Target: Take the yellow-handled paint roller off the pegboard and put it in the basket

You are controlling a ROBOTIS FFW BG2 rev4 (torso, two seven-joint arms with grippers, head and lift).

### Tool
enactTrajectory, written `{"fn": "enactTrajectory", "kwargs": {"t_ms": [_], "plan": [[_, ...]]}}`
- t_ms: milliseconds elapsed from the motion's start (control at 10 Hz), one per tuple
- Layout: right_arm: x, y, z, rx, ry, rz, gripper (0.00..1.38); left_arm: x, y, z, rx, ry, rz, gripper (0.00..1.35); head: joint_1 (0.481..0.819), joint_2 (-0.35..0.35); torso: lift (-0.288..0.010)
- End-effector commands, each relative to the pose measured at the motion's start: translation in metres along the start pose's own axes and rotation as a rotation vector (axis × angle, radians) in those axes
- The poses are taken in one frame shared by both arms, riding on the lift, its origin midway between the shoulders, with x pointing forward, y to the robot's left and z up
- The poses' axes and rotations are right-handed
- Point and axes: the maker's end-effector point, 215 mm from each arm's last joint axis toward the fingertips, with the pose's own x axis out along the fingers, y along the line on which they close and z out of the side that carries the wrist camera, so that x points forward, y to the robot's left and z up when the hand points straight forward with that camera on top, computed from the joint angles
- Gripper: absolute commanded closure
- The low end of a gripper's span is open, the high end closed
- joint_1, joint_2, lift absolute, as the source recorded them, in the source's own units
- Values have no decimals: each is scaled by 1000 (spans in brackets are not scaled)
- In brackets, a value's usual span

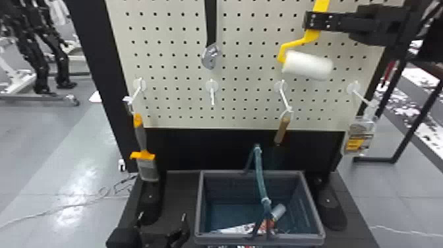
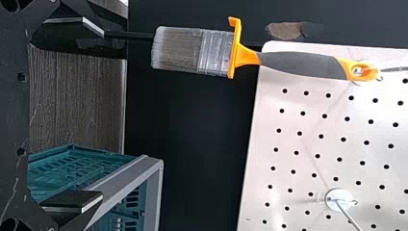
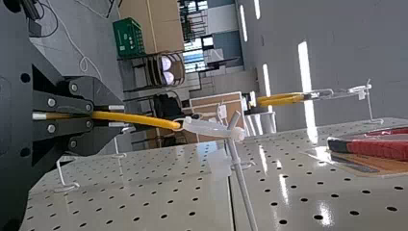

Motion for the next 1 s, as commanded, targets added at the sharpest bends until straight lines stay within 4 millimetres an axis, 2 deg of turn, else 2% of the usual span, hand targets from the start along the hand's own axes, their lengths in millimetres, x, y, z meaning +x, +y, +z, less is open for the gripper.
{"fn": "enactTrajectory", "kwargs": {"t_ms": [0, 500, 900], "plan": [[0, 0, 1, -1, 0, 0, 1288, 0, -1, 1, -4, -2, 0, 122, 549, 0, -100], [3, 6, 7, -9, -11, 17, 1288, 0, 0, -1, -5, 1, 3, 122, 549, 0, -100], [-15, 26, 68, -158, -66, -1, 1288, -2, 2, 0, -8, -3, 7, 122, 549, 0, -100]]}}
